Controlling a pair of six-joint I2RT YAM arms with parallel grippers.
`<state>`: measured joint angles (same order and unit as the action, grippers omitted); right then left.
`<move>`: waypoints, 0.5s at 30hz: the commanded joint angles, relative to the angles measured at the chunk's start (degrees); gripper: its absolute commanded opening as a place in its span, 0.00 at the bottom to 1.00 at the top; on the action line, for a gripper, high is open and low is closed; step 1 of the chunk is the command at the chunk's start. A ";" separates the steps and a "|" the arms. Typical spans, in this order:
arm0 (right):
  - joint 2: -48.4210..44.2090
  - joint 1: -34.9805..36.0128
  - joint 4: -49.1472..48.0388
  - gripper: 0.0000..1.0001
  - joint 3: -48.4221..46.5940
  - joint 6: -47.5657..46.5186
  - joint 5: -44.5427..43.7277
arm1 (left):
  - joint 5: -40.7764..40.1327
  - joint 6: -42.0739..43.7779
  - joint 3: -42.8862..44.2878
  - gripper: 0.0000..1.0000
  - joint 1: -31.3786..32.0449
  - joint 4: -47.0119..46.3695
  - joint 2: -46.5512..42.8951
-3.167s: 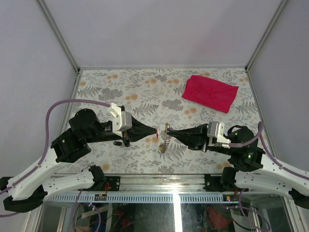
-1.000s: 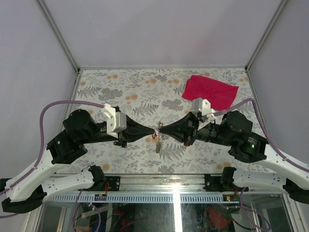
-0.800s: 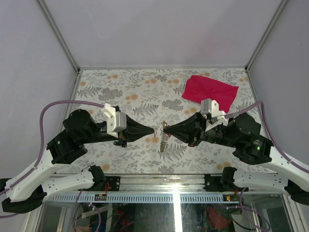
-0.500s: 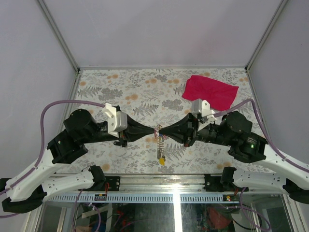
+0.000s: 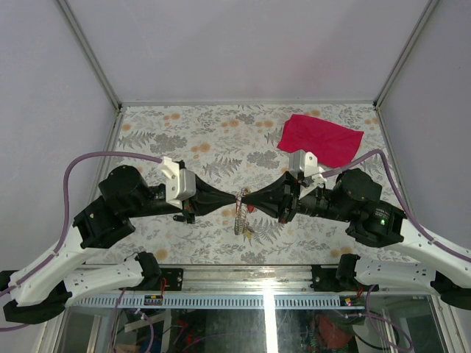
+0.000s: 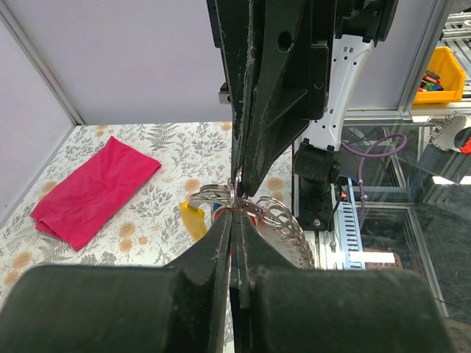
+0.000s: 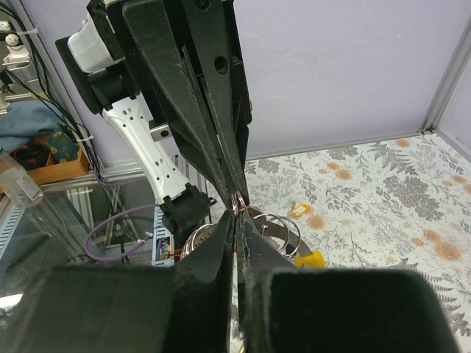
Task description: Put the keys on the keyring
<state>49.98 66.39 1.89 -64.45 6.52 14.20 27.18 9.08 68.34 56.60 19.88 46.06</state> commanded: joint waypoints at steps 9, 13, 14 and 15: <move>-1.96 0.43 -5.50 0.00 -1.53 0.74 -4.33 | 3.35 0.06 1.58 0.00 0.29 -0.82 0.44; -2.14 0.47 -5.88 0.00 -1.32 0.94 -5.17 | 3.49 0.15 1.75 0.00 0.32 -0.72 0.36; -2.11 0.41 -5.93 0.00 -1.22 0.98 -5.41 | 3.53 0.19 1.77 0.00 0.34 -0.65 0.42; -2.16 0.42 -6.06 0.00 -1.09 1.09 -5.55 | 3.62 0.20 1.79 0.00 0.28 -0.63 0.43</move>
<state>49.12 66.41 1.87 -64.45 6.79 11.53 28.77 9.10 68.45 56.60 20.14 46.70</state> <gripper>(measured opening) 0.010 0.008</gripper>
